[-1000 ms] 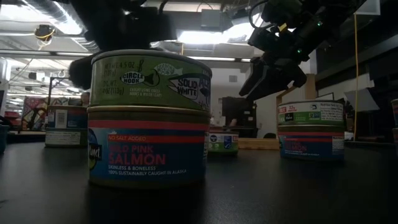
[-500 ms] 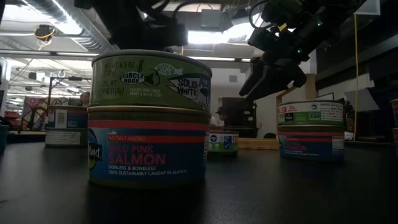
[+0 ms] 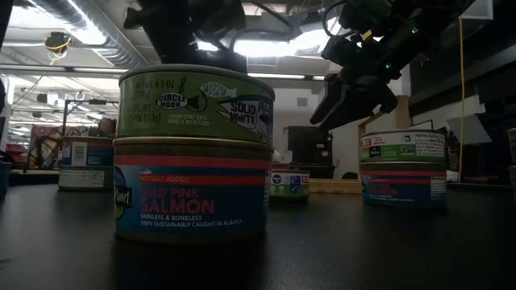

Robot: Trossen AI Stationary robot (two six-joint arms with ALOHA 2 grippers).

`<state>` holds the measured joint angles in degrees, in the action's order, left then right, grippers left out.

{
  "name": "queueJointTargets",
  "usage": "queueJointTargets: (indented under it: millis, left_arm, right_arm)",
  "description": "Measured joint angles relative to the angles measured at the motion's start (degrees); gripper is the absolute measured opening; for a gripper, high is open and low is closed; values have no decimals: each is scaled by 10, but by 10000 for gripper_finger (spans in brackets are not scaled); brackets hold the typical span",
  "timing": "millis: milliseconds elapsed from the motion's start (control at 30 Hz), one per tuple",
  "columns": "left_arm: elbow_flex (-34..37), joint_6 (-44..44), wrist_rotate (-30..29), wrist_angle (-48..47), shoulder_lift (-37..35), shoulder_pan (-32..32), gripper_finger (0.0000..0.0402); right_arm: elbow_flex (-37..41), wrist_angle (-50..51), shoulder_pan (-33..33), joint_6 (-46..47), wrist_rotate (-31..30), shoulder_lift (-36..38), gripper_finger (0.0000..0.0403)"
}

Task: Stack canned seafood by type on shelf
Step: Stack the light blue tuna can on top of the other light blue tuna can on the shelf

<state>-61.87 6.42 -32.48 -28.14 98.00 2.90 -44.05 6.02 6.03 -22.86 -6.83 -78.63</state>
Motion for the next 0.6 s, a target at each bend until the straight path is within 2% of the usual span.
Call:
queueJointTargets:
  millis: [600]
  left_arm:
    - [0, 34, 4, 3, 0, -85, 0]
  right_arm:
    - [0, 0, 0, 0, 0, 0, 262]
